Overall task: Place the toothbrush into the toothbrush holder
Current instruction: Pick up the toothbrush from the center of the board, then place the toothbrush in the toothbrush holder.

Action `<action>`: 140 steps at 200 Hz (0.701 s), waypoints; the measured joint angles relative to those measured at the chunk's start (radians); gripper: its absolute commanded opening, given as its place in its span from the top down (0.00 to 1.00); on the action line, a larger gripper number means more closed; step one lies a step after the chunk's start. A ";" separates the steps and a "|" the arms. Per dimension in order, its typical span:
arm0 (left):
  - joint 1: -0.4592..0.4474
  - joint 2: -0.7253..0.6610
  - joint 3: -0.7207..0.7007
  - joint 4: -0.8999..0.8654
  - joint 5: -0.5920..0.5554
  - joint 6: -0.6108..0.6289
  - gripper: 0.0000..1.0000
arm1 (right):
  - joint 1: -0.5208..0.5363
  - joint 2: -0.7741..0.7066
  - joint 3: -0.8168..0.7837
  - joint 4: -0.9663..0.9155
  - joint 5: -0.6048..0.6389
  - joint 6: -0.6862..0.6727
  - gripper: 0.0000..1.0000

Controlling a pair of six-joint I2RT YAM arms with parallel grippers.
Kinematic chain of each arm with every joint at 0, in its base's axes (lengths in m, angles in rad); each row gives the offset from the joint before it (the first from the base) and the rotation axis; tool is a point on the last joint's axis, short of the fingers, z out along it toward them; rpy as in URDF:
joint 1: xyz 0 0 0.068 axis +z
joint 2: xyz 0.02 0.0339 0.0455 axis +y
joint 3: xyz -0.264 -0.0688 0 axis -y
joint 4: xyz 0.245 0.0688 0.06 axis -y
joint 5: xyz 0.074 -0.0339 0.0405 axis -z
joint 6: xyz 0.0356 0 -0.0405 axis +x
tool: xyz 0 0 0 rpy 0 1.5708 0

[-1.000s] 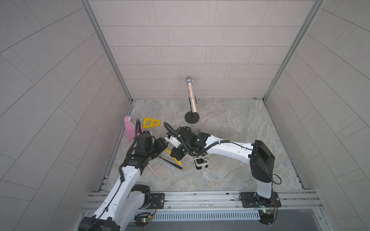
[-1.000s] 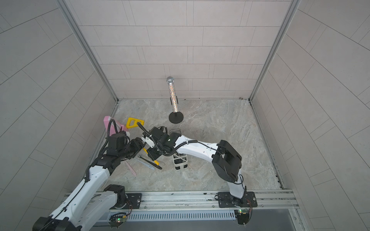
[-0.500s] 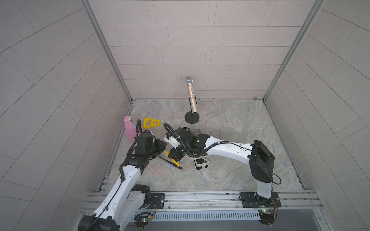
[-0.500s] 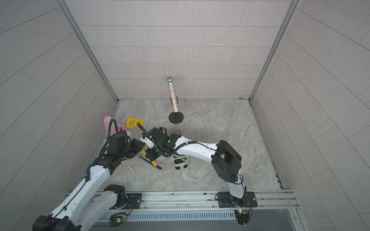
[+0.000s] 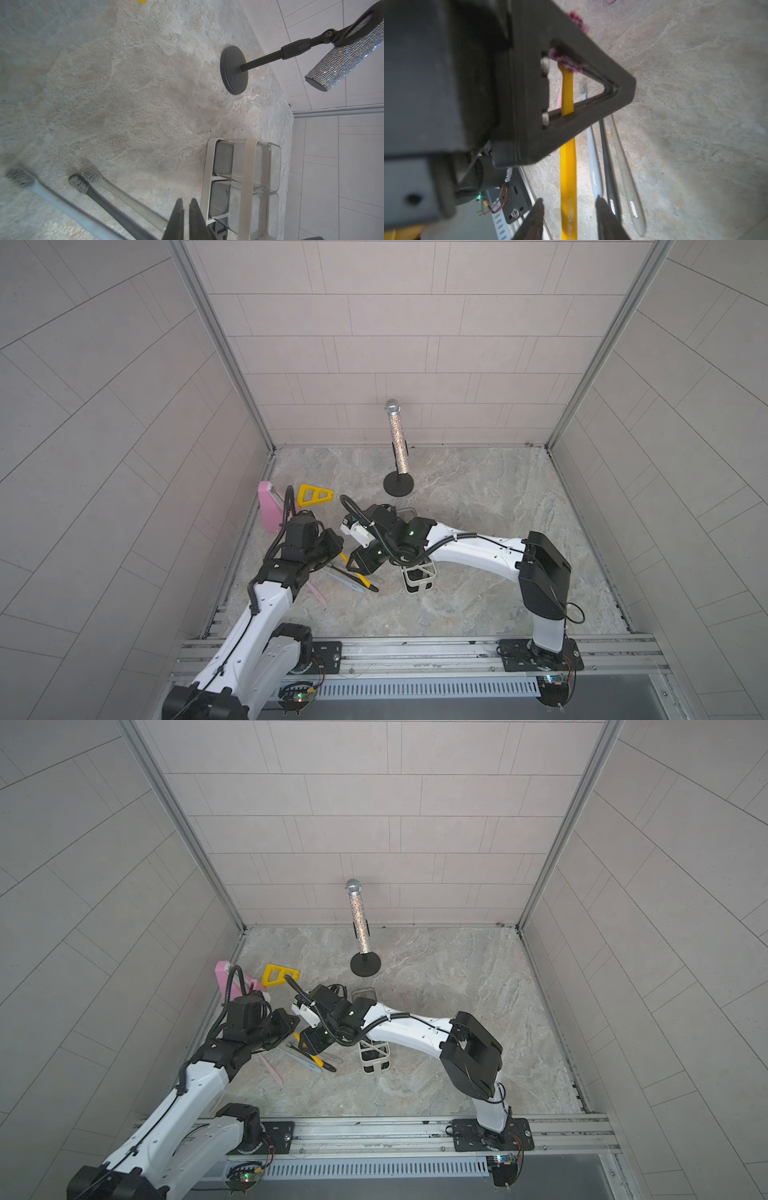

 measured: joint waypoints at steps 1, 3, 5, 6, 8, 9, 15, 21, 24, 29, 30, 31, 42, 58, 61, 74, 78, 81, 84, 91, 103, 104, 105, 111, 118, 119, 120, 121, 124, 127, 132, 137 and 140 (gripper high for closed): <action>-0.001 0.000 0.002 -0.002 -0.001 0.001 1.00 | 0.000 -0.002 -0.001 0.000 0.000 0.002 0.48; -0.002 0.000 0.007 -0.009 -0.004 0.004 1.00 | -0.002 -0.006 -0.004 -0.001 0.006 0.003 0.47; -0.004 0.000 0.011 -0.013 -0.008 0.008 1.00 | -0.002 -0.013 -0.007 -0.003 0.009 0.001 0.47; -0.005 0.000 0.013 -0.014 -0.009 0.008 1.00 | -0.002 -0.015 -0.008 -0.003 0.009 0.001 0.47; -0.007 0.000 0.018 -0.021 -0.013 0.011 1.00 | -0.003 -0.023 -0.013 -0.006 0.011 -0.001 0.46; -0.008 0.000 0.021 -0.023 -0.013 0.013 1.00 | -0.003 -0.026 -0.015 -0.006 0.013 0.001 0.46; -0.014 0.000 0.036 -0.037 -0.026 0.023 1.00 | -0.005 -0.059 -0.035 -0.010 0.026 0.000 0.45; -0.024 0.000 0.055 -0.051 -0.038 0.033 1.00 | -0.008 -0.093 -0.059 -0.014 0.036 0.000 0.44; -0.029 0.000 0.063 -0.058 -0.045 0.036 1.00 | -0.010 -0.114 -0.072 -0.016 0.045 -0.001 0.44; -0.040 0.000 0.079 -0.068 -0.058 0.045 1.00 | -0.014 -0.153 -0.093 -0.021 0.059 -0.001 0.43; -0.041 0.000 0.081 -0.068 -0.060 0.046 1.00 | -0.015 -0.158 -0.097 -0.021 0.060 -0.001 0.43; -0.042 0.000 0.083 -0.069 -0.062 0.048 1.00 | -0.016 -0.169 -0.103 -0.023 0.062 0.000 0.43; -0.074 0.002 0.120 -0.086 -0.090 0.070 1.00 | -0.026 -0.260 -0.149 -0.029 0.093 -0.002 0.42; -0.127 0.015 0.172 -0.104 -0.134 0.097 1.00 | -0.049 -0.393 -0.209 -0.041 0.138 -0.005 0.41; -0.138 0.019 0.183 -0.106 -0.146 0.103 1.00 | -0.055 -0.424 -0.222 -0.045 0.147 -0.006 0.41; -0.201 0.049 0.234 -0.114 -0.195 0.126 1.00 | -0.085 -0.531 -0.275 -0.057 0.177 -0.009 0.40; -0.229 0.061 0.253 -0.116 -0.218 0.135 1.00 | -0.099 -0.564 -0.292 -0.060 0.186 -0.008 0.40; -0.247 0.070 0.266 -0.117 -0.235 0.142 1.00 | -0.108 -0.587 -0.306 -0.062 0.191 -0.008 0.40; -0.268 0.080 0.278 -0.117 -0.243 0.149 1.00 | -0.122 -0.613 -0.322 -0.064 0.196 -0.008 0.40; -0.317 0.101 0.306 -0.117 -0.287 0.164 1.00 | -0.154 -0.667 -0.356 -0.071 0.205 -0.008 0.39; -0.403 0.142 0.355 -0.111 -0.351 0.192 1.00 | -0.216 -0.751 -0.415 -0.086 0.214 -0.002 0.39; -0.409 0.144 0.358 -0.111 -0.353 0.193 1.00 | -0.221 -0.756 -0.418 -0.086 0.214 -0.001 0.39; -0.415 0.147 0.360 -0.110 -0.355 0.193 1.00 | -0.226 -0.760 -0.422 -0.086 0.214 -0.001 0.39; -0.459 0.169 0.384 -0.101 -0.389 0.208 1.00 | -0.262 -0.794 -0.447 -0.092 0.214 0.001 0.39; -0.512 0.198 0.412 -0.092 -0.430 0.224 1.00 | -0.307 -0.827 -0.478 -0.097 0.211 0.006 0.39; -0.517 0.201 0.414 -0.090 -0.436 0.227 1.00 | -0.311 -0.830 -0.481 -0.098 0.210 0.006 0.39; -0.526 0.206 0.420 -0.088 -0.443 0.231 1.00 | -0.319 -0.836 -0.486 -0.099 0.209 0.006 0.39; -0.530 0.209 0.422 -0.087 -0.447 0.232 1.00 | -0.323 -0.838 -0.489 -0.100 0.208 0.007 0.39; -0.552 0.223 0.432 -0.080 -0.463 0.240 1.00 | -0.340 -0.850 -0.500 -0.101 0.208 0.008 0.39; -0.572 0.233 0.443 -0.075 -0.481 0.247 1.00 | -0.354 -0.860 -0.512 -0.103 0.205 0.009 0.39; -0.607 0.257 0.459 -0.064 -0.509 0.260 1.00 | -0.378 -0.875 -0.531 -0.105 0.200 0.011 0.39; -0.640 0.280 0.475 -0.051 -0.537 0.275 1.00 | -0.397 -0.886 -0.548 -0.108 0.198 0.011 0.39; -0.659 0.293 0.484 -0.045 -0.555 0.283 1.00 | -0.407 -0.892 -0.558 -0.110 0.192 0.011 0.39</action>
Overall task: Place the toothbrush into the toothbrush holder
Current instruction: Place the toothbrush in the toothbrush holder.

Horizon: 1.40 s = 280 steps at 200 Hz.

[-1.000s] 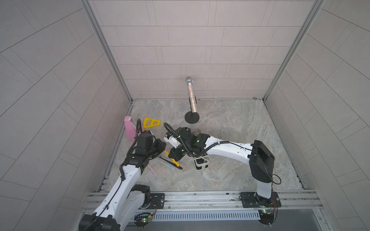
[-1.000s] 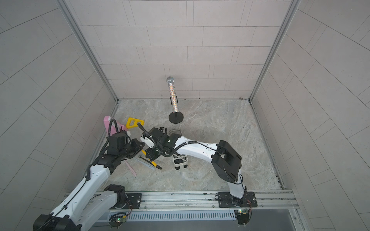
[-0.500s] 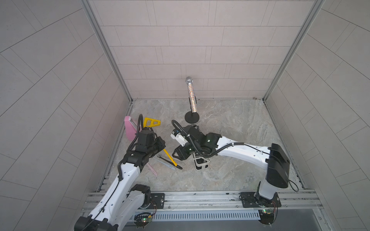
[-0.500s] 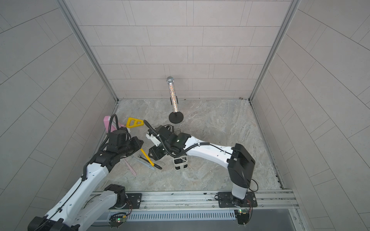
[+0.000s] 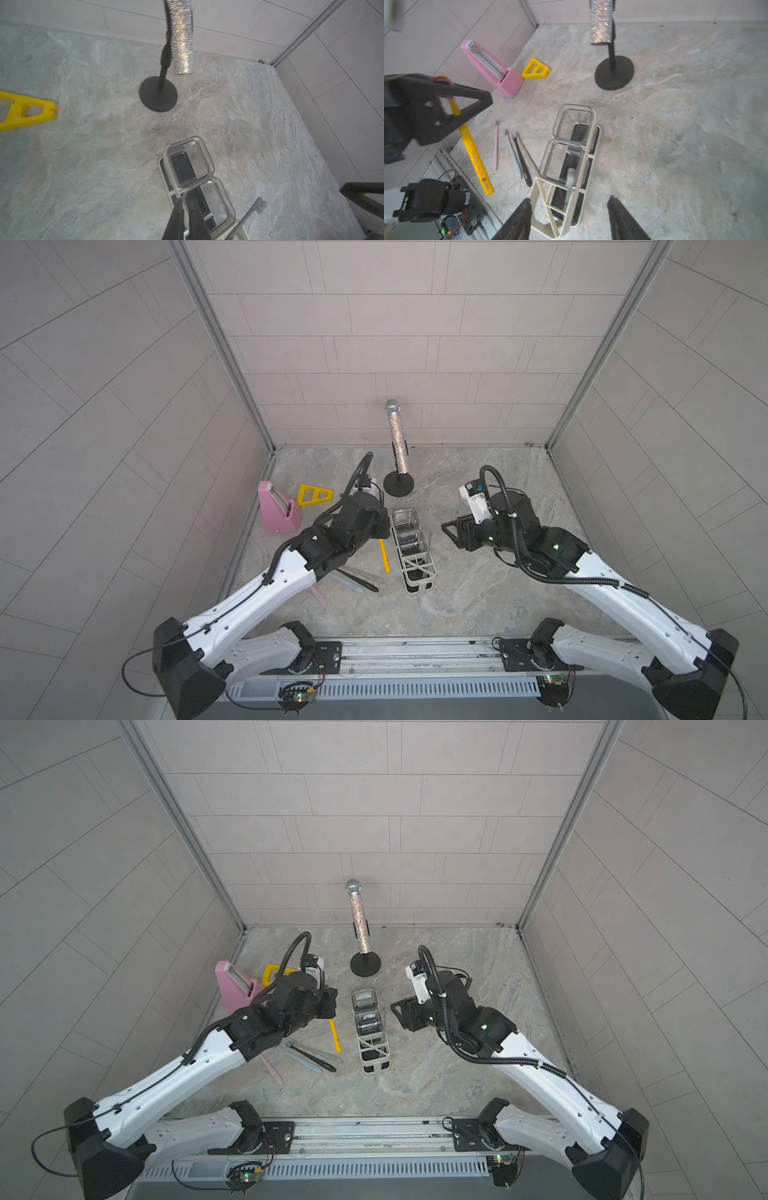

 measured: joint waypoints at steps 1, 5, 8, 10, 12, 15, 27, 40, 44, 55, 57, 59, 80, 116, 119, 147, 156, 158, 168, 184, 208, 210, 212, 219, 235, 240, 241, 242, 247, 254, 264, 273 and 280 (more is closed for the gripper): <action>-0.008 0.006 0.003 0.004 -0.007 0.004 1.00 | -0.004 -0.002 -0.005 -0.002 -0.001 0.000 0.39; -0.029 0.023 0.012 0.015 -0.026 0.014 1.00 | -0.014 -0.008 -0.016 -0.004 -0.005 0.000 0.39; -0.044 0.036 0.019 0.025 -0.040 0.022 1.00 | -0.021 -0.012 -0.025 -0.007 -0.009 0.000 0.39; -0.054 0.046 0.023 0.033 -0.049 0.027 1.00 | -0.026 -0.014 -0.031 -0.009 -0.010 0.000 0.39; -0.065 0.054 0.027 0.040 -0.058 0.034 1.00 | -0.031 -0.016 -0.037 -0.010 -0.013 0.000 0.39; -0.076 0.066 0.031 0.050 -0.069 0.040 1.00 | -0.037 -0.018 -0.045 -0.012 -0.017 0.000 0.39; -0.117 0.105 0.036 0.098 -0.103 0.064 1.00 | -0.058 -0.026 -0.072 -0.017 -0.030 -0.001 0.39; -0.139 0.137 0.035 0.141 -0.141 0.086 1.00 | -0.076 -0.034 -0.097 -0.017 -0.042 -0.002 0.39; -0.141 0.145 0.034 0.154 -0.151 0.090 1.00 | -0.080 -0.037 -0.103 -0.017 -0.045 -0.002 0.39; -0.145 0.156 0.027 0.204 -0.180 0.104 1.00 | -0.091 -0.047 -0.120 -0.017 -0.053 -0.005 0.39; -0.146 0.156 0.025 0.215 -0.185 0.106 1.00 | -0.093 -0.050 -0.122 -0.017 -0.055 -0.005 0.39; -0.147 0.156 0.022 0.226 -0.190 0.110 1.00 | -0.095 -0.052 -0.126 -0.017 -0.056 -0.005 0.39; -0.151 0.154 -0.019 0.354 -0.236 0.127 1.00 | -0.114 -0.075 -0.145 -0.016 -0.071 -0.009 0.39; -0.159 0.158 -0.091 0.536 -0.275 0.144 1.00 | -0.144 -0.091 -0.178 -0.016 -0.091 -0.013 0.39; -0.160 0.160 -0.093 0.545 -0.278 0.145 1.00 | -0.145 -0.091 -0.180 -0.016 -0.091 -0.013 0.39; -0.178 0.175 -0.134 0.661 -0.307 0.151 1.00 | -0.154 -0.091 -0.196 -0.016 -0.095 -0.013 0.39; -0.185 0.180 -0.150 0.692 -0.317 0.153 1.00 | -0.155 -0.092 -0.201 -0.014 -0.097 -0.013 0.39; -0.186 0.182 -0.153 0.697 -0.318 0.153 1.00 | -0.155 -0.092 -0.203 -0.014 -0.097 -0.013 0.39; -0.191 0.190 -0.169 0.727 -0.328 0.157 1.00 | -0.155 -0.093 -0.211 -0.012 -0.100 -0.013 0.39; -0.196 0.216 -0.187 0.769 -0.340 0.165 1.00 | -0.155 -0.097 -0.227 -0.008 -0.105 -0.012 0.39; -0.201 0.251 -0.195 0.811 -0.359 0.179 1.00 | -0.155 -0.105 -0.249 -0.008 -0.106 -0.012 0.39; -0.202 0.254 -0.196 0.813 -0.361 0.180 1.00 | -0.155 -0.106 -0.250 -0.008 -0.106 -0.012 0.39; -0.202 0.254 -0.197 0.815 -0.362 0.180 1.00 | -0.155 -0.106 -0.251 -0.008 -0.106 -0.012 0.39; -0.204 0.260 -0.201 0.821 -0.366 0.183 1.00 | -0.155 -0.108 -0.255 -0.008 -0.106 -0.012 0.39; -0.209 0.270 -0.204 0.827 -0.376 0.194 1.00 | -0.155 -0.112 -0.261 -0.006 -0.106 -0.012 0.39; -0.210 0.272 -0.205 0.830 -0.380 0.196 1.00 | -0.155 -0.114 -0.262 -0.006 -0.106 -0.012 0.39; -0.210 0.273 -0.206 0.830 -0.380 0.196 1.00 | -0.155 -0.114 -0.262 -0.006 -0.106 -0.012 0.39; -0.211 0.274 -0.206 0.832 -0.381 0.197 1.00 | -0.155 -0.114 -0.263 -0.006 -0.106 -0.012 0.39; -0.211 0.275 -0.209 0.837 -0.383 0.198 1.00 | -0.155 -0.116 -0.264 -0.006 -0.106 -0.012 0.39; -0.212 0.276 -0.213 0.843 -0.386 0.199 1.00 | -0.155 -0.117 -0.266 -0.005 -0.106 -0.012 0.39; -0.214 0.277 -0.219 0.850 -0.392 0.203 1.00 | -0.155 -0.120 -0.267 -0.004 -0.105 -0.012 0.39; -0.216 0.280 -0.221 0.853 -0.398 0.208 1.00 | -0.155 -0.121 -0.267 -0.003 -0.105 -0.011 0.39; -0.219 0.283 -0.222 0.859 -0.401 0.214 1.00 | -0.155 -0.122 -0.268 -0.002 -0.105 -0.012 0.39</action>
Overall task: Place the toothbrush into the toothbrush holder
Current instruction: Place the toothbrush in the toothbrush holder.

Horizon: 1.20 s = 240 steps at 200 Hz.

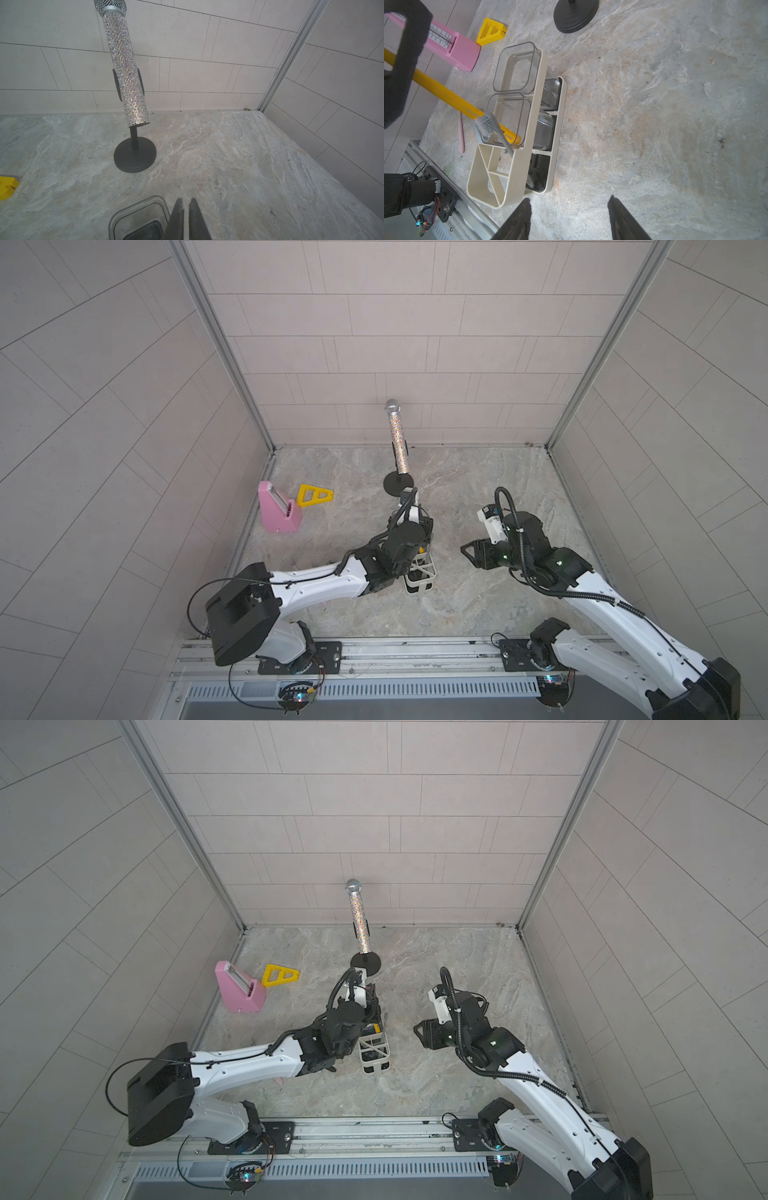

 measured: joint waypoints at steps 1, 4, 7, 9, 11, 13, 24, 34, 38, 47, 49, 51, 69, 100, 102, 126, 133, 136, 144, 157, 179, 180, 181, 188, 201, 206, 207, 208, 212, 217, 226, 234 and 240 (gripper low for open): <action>0.000 0.000 0.000 0.001 0.000 0.000 1.00 | 0.000 0.000 0.000 0.001 0.000 0.000 0.39; -0.002 0.002 0.000 0.003 -0.002 0.002 1.00 | 0.000 -0.001 0.000 0.002 0.000 0.000 0.39; -0.004 0.004 0.000 0.006 -0.005 0.005 1.00 | 0.000 -0.001 0.000 0.002 0.000 0.000 0.39; -0.005 0.005 0.000 0.006 -0.005 0.006 1.00 | 0.000 -0.001 0.000 0.003 0.000 0.000 0.39; -0.006 0.007 0.000 0.008 -0.006 0.008 1.00 | 0.000 -0.001 0.000 0.004 0.000 0.000 0.39; -0.008 0.008 0.000 0.010 -0.008 0.010 1.00 | 0.000 -0.002 0.000 0.005 0.000 0.000 0.39; -0.016 0.016 -0.002 0.018 -0.017 0.019 1.00 | 0.000 -0.002 0.000 0.011 0.000 0.000 0.39; -0.023 0.021 -0.008 0.027 -0.023 0.027 1.00 | 0.000 -0.004 -0.002 0.016 0.000 0.000 0.39; -0.025 0.022 -0.011 0.029 -0.024 0.028 1.00 | 0.000 -0.005 -0.004 0.018 0.000 0.000 0.39; -0.029 0.024 -0.018 0.034 -0.025 0.029 1.00 | 0.000 -0.008 -0.010 0.020 0.001 0.000 0.39; -0.030 0.024 -0.020 0.035 -0.026 0.029 1.00 | 0.000 -0.010 -0.011 0.020 0.001 0.000 0.39; -0.031 0.025 -0.021 0.036 -0.026 0.029 1.00 | 0.000 -0.010 -0.012 0.020 0.001 0.000 0.39; -0.033 0.029 -0.030 0.044 -0.033 0.032 1.00 | 0.000 -0.014 -0.018 0.019 0.004 0.000 0.39; -0.037 0.029 -0.030 0.050 -0.046 0.049 1.00 | 0.000 -0.016 -0.018 0.020 0.005 0.000 0.39; -0.037 0.029 -0.030 0.049 -0.047 0.051 1.00 | 0.000 -0.016 -0.018 0.020 0.005 0.000 0.39; -0.046 0.012 -0.024 0.035 -0.051 0.077 1.00 | 0.000 -0.020 -0.018 0.021 0.009 0.000 0.39; -0.051 0.000 -0.021 0.029 -0.053 0.085 1.00 | 0.000 -0.020 -0.018 0.021 0.011 0.000 0.39; -0.053 -0.006 -0.020 0.027 -0.055 0.089 1.00 | 0.000 -0.020 -0.018 0.021 0.011 0.000 0.39; -0.062 -0.024 -0.017 0.022 -0.061 0.097 1.00 | 0.000 -0.020 -0.018 0.022 0.013 0.000 0.39; -0.080 -0.054 -0.010 0.018 -0.075 0.112 1.00 | 0.000 -0.020 -0.018 0.023 0.013 0.000 0.39; -0.126 -0.103 -0.009 0.018 -0.096 0.132 1.00 | 0.000 -0.021 -0.019 0.024 0.015 0.000 0.39; -0.127 -0.104 -0.008 0.018 -0.097 0.132 1.00 | 0.000 -0.021 -0.019 0.024 0.015 0.001 0.39; -0.129 -0.105 -0.008 0.019 -0.098 0.133 1.00 | 0.000 -0.021 -0.019 0.024 0.015 0.001 0.39; -0.142 -0.114 -0.008 0.019 -0.104 0.139 1.00 | 0.000 -0.021 -0.020 0.024 0.015 0.001 0.39; -0.159 -0.119 -0.008 0.019 -0.114 0.147 1.00 | 0.000 -0.024 -0.025 0.026 0.016 0.000 0.39; -0.165 -0.119 -0.008 0.018 -0.116 0.149 1.00 | 0.000 -0.025 -0.026 0.025 0.016 0.000 0.39; -0.166 -0.118 -0.008 0.017 -0.116 0.150 1.00 | 0.000 -0.025 -0.027 0.026 0.016 0.000 0.39; -0.167 -0.118 -0.008 0.017 -0.116 0.150 1.00 | 0.000 -0.025 -0.027 0.026 0.016 0.001 0.39; -0.170 -0.118 -0.008 0.012 -0.118 0.153 1.00 | 0.000 -0.026 -0.028 0.026 0.016 0.001 0.39; -0.172 -0.117 -0.008 0.010 -0.120 0.156 1.00 | 0.000 -0.026 -0.029 0.026 0.016 0.001 0.39; -0.172 -0.115 -0.008 0.008 -0.125 0.160 1.00 | 0.000 -0.027 -0.031 0.026 0.016 0.001 0.39; -0.172 -0.113 -0.008 0.008 -0.129 0.164 1.00 | 0.000 -0.028 -0.031 0.027 0.016 0.001 0.38; -0.172 -0.108 -0.008 0.010 -0.133 0.167 1.00 | 0.000 -0.029 -0.032 0.027 0.016 0.000 0.39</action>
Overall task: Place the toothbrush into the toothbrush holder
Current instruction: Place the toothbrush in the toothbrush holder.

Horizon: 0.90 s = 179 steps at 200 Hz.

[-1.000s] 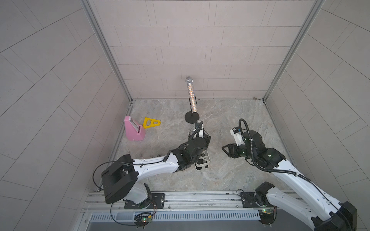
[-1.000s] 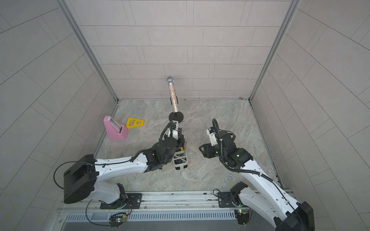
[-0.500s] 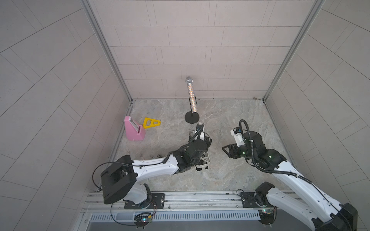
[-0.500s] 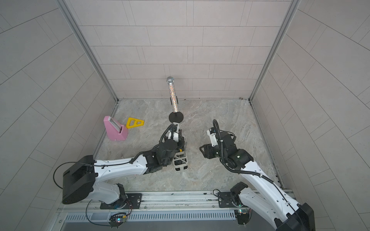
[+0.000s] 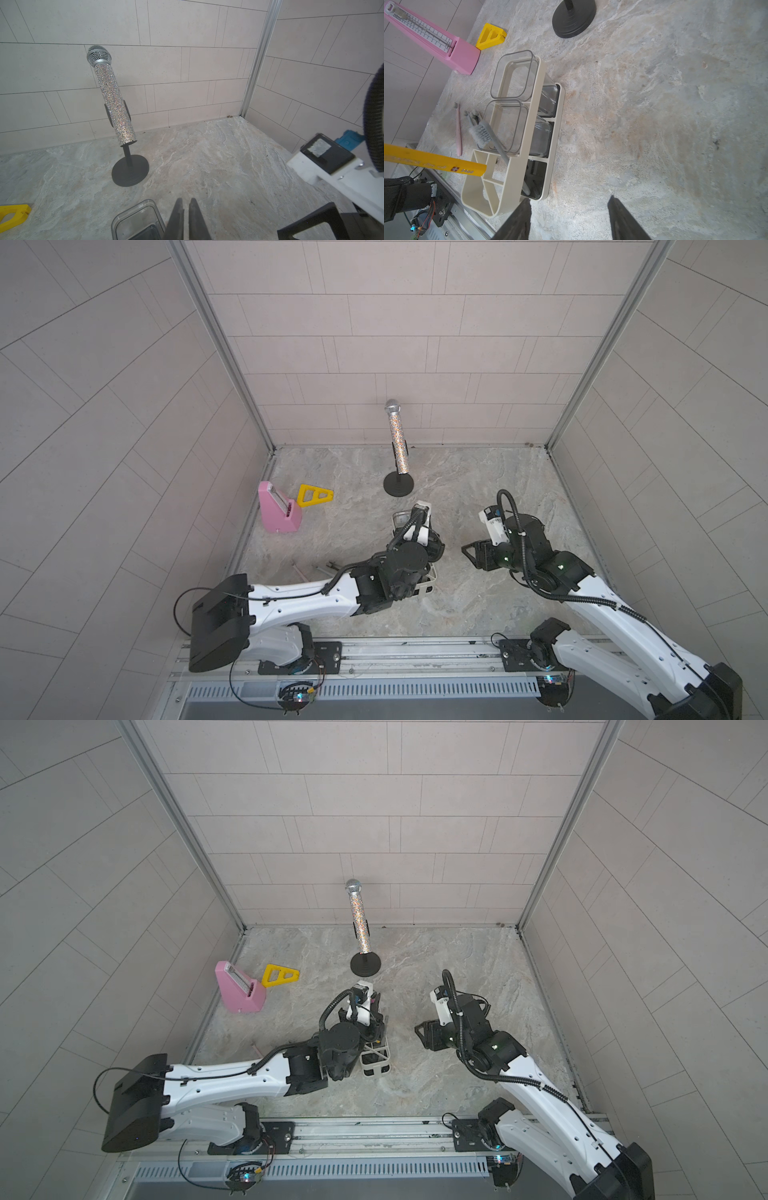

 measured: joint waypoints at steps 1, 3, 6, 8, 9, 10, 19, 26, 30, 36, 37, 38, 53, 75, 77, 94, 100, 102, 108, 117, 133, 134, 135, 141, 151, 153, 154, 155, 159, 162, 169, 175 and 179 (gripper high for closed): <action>0.000 0.001 0.000 0.000 0.000 0.000 1.00 | 0.000 0.000 0.000 0.000 0.000 0.000 0.39; 0.000 0.002 0.000 0.001 -0.002 0.001 1.00 | 0.000 -0.001 0.000 0.000 0.000 0.000 0.39; 0.000 0.005 0.000 0.002 -0.003 0.002 1.00 | 0.000 -0.002 0.000 0.000 0.000 0.000 0.39; 0.000 0.006 0.000 0.002 -0.005 0.003 1.00 | 0.000 -0.002 0.000 0.000 0.000 0.000 0.39; 0.000 0.007 0.000 0.003 -0.005 0.004 1.00 | 0.000 -0.002 0.000 0.001 0.000 0.000 0.39; 0.000 0.008 0.000 0.003 -0.005 0.005 1.00 | 0.000 -0.003 0.000 0.001 0.000 0.000 0.39; 0.000 0.018 0.000 0.004 -0.013 0.011 1.00 | 0.000 -0.005 0.000 0.002 0.000 0.000 0.39; 0.000 0.025 0.000 0.008 -0.019 0.016 1.00 | 0.000 -0.006 -0.001 0.003 0.000 0.000 0.39; 0.000 0.030 0.000 0.012 -0.023 0.019 1.00 | 0.000 -0.006 -0.001 0.003 0.000 0.000 0.39; 0.000 0.037 0.000 0.020 -0.026 0.021 1.00 | 0.000 -0.006 -0.001 0.004 0.001 0.000 0.39; 0.000 0.038 0.000 0.021 -0.027 0.022 1.00 | 0.000 -0.006 -0.001 0.004 0.001 0.000 0.39; 0.000 0.039 0.000 0.022 -0.027 0.023 1.00 | 0.000 -0.006 -0.001 0.004 0.001 0.000 0.39; 0.000 0.055 -0.001 0.044 -0.039 0.030 1.00 | 0.000 -0.006 -0.001 0.004 0.001 0.000 0.39; -0.003 0.071 -0.011 0.084 -0.050 0.039 1.00 | 0.000 -0.006 -0.001 0.005 0.001 0.000 0.39; -0.004 0.072 -0.012 0.087 -0.051 0.040 1.00 | 0.000 -0.006 -0.001 0.005 0.001 0.000 0.39; -0.004 0.086 -0.024 0.122 -0.061 0.045 1.00 | 0.000 -0.006 -0.001 0.005 0.001 0.000 0.39; -0.005 0.092 -0.027 0.134 -0.065 0.046 1.00 | 0.000 -0.006 -0.001 0.005 0.001 0.000 0.39; -0.005 0.095 -0.029 0.138 -0.066 0.047 1.00 | 0.000 -0.006 -0.001 0.006 0.001 0.000 0.39; -0.005 0.101 -0.033 0.151 -0.069 0.049 1.00 | 0.000 -0.006 -0.002 0.007 0.001 0.000 0.38; -0.006 0.113 -0.042 0.169 -0.072 0.051 1.00 | 0.000 -0.006 -0.004 0.010 0.001 0.000 0.39; -0.007 0.130 -0.053 0.189 -0.075 0.052 1.00 | 0.000 -0.005 -0.011 0.011 0.001 0.000 0.39; -0.007 0.130 -0.053 0.190 -0.075 0.052 1.00 | 0.000 -0.005 -0.011 0.012 0.002 0.000 0.39; -0.007 0.132 -0.055 0.192 -0.075 0.052 1.00 | 0.000 -0.005 -0.012 0.012 0.002 0.000 0.39; -0.008 0.137 -0.058 0.197 -0.076 0.052 1.00 | 0.000 -0.003 -0.014 0.011 0.002 0.000 0.39; -0.009 0.142 -0.065 0.206 -0.077 0.052 1.00 | 0.000 -0.001 -0.017 0.011 0.002 0.000 0.39; -0.010 0.143 -0.067 0.207 -0.078 0.052 1.00 | 0.000 -0.001 -0.018 0.011 0.002 0.000 0.39; -0.010 0.143 -0.068 0.209 -0.079 0.052 1.00 | 0.000 0.000 -0.018 0.011 0.002 0.000 0.39; -0.010 0.143 -0.068 0.210 -0.079 0.052 1.00 | 0.000 0.000 -0.018 0.011 0.002 0.000 0.39; -0.010 0.144 -0.073 0.215 -0.080 0.051 1.00 | 0.000 0.000 -0.018 0.011 0.002 0.000 0.39; -0.010 0.145 -0.076 0.219 -0.082 0.051 0.99 | 0.000 0.001 -0.018 0.012 0.002 0.000 0.39; -0.010 0.146 -0.083 0.225 -0.084 0.050 0.98 | 0.000 0.001 -0.018 0.012 0.002 0.000 0.39; -0.011 0.147 -0.089 0.230 -0.087 0.048 0.97 | 0.000 0.001 -0.018 0.012 0.002 0.000 0.39; -0.011 0.149 -0.093 0.233 -0.089 0.047 0.97 | 0.000 0.001 -0.018 0.012 0.002 0.000 0.39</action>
